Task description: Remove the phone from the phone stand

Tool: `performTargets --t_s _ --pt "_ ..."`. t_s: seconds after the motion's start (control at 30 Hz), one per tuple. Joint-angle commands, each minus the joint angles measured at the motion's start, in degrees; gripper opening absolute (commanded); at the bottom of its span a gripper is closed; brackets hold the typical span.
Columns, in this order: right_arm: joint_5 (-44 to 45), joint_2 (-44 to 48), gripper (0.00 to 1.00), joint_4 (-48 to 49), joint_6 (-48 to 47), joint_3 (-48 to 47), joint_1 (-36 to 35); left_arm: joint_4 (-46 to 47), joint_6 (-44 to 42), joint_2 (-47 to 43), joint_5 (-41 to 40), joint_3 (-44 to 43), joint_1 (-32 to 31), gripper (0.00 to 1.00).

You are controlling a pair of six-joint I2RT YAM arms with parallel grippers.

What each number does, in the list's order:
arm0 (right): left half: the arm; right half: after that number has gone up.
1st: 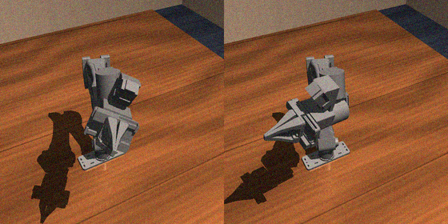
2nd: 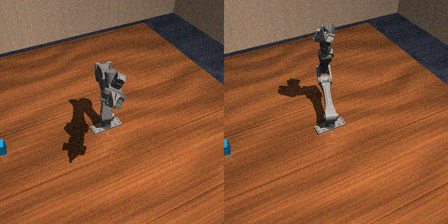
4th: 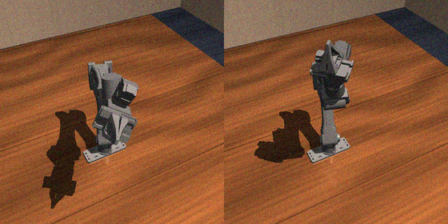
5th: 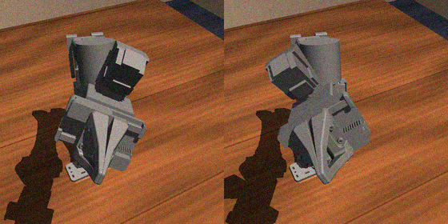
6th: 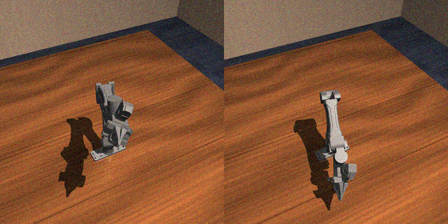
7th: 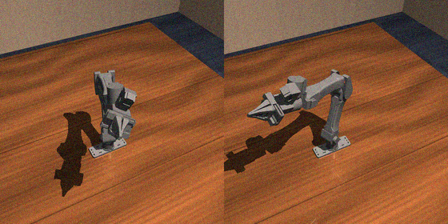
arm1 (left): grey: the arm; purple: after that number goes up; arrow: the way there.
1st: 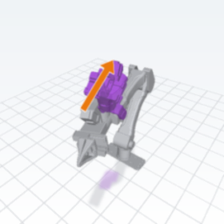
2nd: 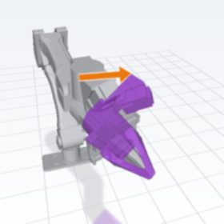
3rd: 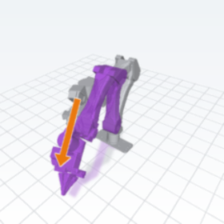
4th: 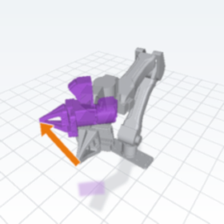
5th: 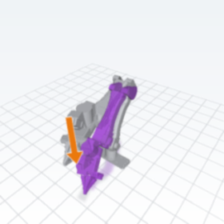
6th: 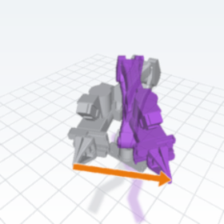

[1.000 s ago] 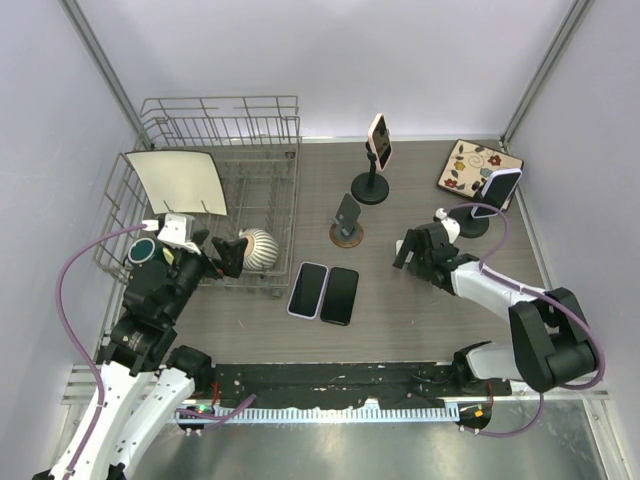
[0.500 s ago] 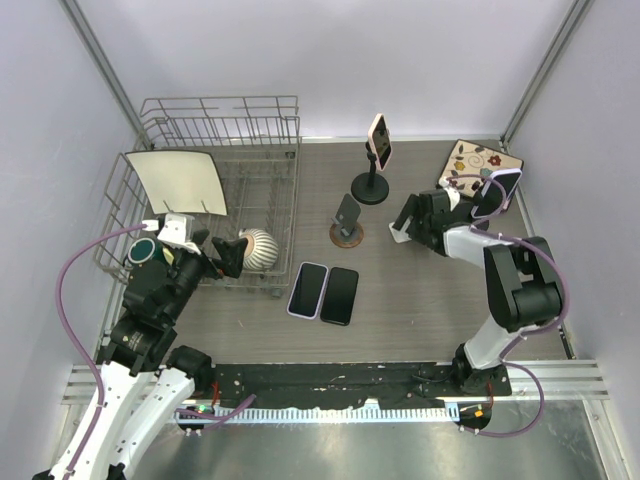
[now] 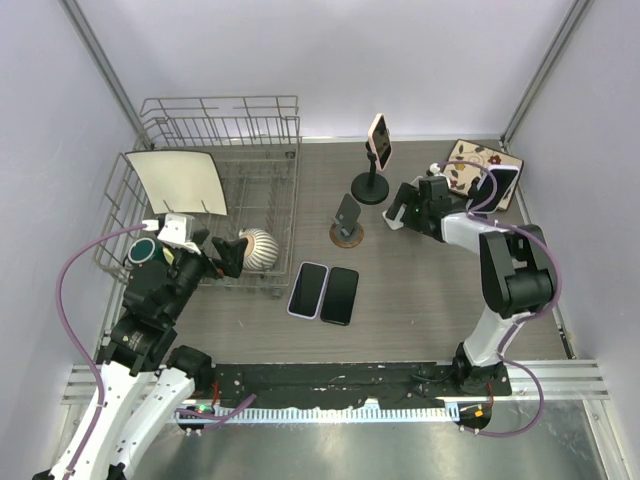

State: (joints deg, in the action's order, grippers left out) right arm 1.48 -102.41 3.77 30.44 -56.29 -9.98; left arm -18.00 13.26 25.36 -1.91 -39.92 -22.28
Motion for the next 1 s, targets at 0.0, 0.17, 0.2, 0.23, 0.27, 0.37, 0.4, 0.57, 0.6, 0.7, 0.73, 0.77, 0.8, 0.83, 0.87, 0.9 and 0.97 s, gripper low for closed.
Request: performTargets --t_s 0.0,0.17,0.2,0.23,0.27,0.37,0.4,0.57,0.6,0.7,0.73,0.77,0.8,0.83,0.87,0.9,0.97 --pt "-5.4 10.5 0.91 -3.1 -2.4 2.2 0.1 1.7 -0.1 -0.3 0.6 -0.2 -0.1 1.0" --pt "-6.7 18.6 0.91 -7.9 -4.4 3.6 -0.8 1.7 0.0 -0.2 0.9 -0.2 -0.2 1.0" --pt "-6.8 20.7 0.91 -8.4 -4.5 3.5 -0.8 1.7 0.0 -0.2 0.9 -0.2 -0.2 1.0" --pt "-6.6 21.5 0.91 -9.0 -4.9 3.4 -0.8 1.7 0.0 -0.3 0.9 -0.2 -0.2 1.0" --pt "-6.6 22.3 0.91 -9.7 -5.5 2.8 -0.8 1.7 0.0 -0.3 0.8 -0.2 -0.2 1.0" --pt "-6.6 25.4 0.91 -13.5 -7.1 0.4 -0.8 1.7 0.1 -0.4 0.9 -0.2 -0.2 1.0" --pt "-6.5 26.1 0.91 -14.5 -7.7 -0.4 -0.8 1.7 0.0 -0.5 0.9 -0.2 -0.2 1.0" --pt "3.0 31.7 0.91 -22.9 -10.6 -6.6 -0.8 1.7 0.3 -0.8 1.0 -0.2 -0.2 1.0" --pt "5.2 32.3 0.91 -24.7 -11.4 -7.8 -0.8 1.7 0.2 -0.8 1.0 -0.2 -0.2 1.0" --pt "14.0 34.0 0.91 -31.2 -11.8 -12.7 -0.7 1.7 0.4 -0.9 1.1 -0.2 -0.2 1.0" --pt "16.4 34.3 0.92 -32.6 -12.0 -13.7 -0.7 1.7 0.5 -1.0 1.1 -0.2 -0.2 1.0" --pt "18.5 35.0 0.92 -34.8 -11.9 -15.3 -0.5 1.7 0.6 -1.1 1.2 -0.2 -0.2 1.0" --pt "22.2 35.3 0.94 -35.4 -11.9 -15.8 -0.2 1.7 0.7 -1.3 1.1 -0.2 -0.2 1.0" --pt "23.6 35.5 0.95 -35.9 -12.1 -16.1 0.6 1.8 0.8 -1.3 1.1 -0.2 -0.3 1.0" --pt "24.8 35.6 0.97 -36.8 -12.1 -16.6 1.3 1.7 0.8 -1.5 1.1 -0.2 -0.4 1.0" --pt "25.8 35.9 0.99 -37.2 -12.0 -16.7 2.0 1.7 0.9 -1.5 1.1 -0.2 -0.5 1.0" --pt "26.8 36.1 1.0 -36.9 -12.0 -16.5 4.5 1.8 0.8 -1.9 1.1 -0.2 -1.0 1.0"
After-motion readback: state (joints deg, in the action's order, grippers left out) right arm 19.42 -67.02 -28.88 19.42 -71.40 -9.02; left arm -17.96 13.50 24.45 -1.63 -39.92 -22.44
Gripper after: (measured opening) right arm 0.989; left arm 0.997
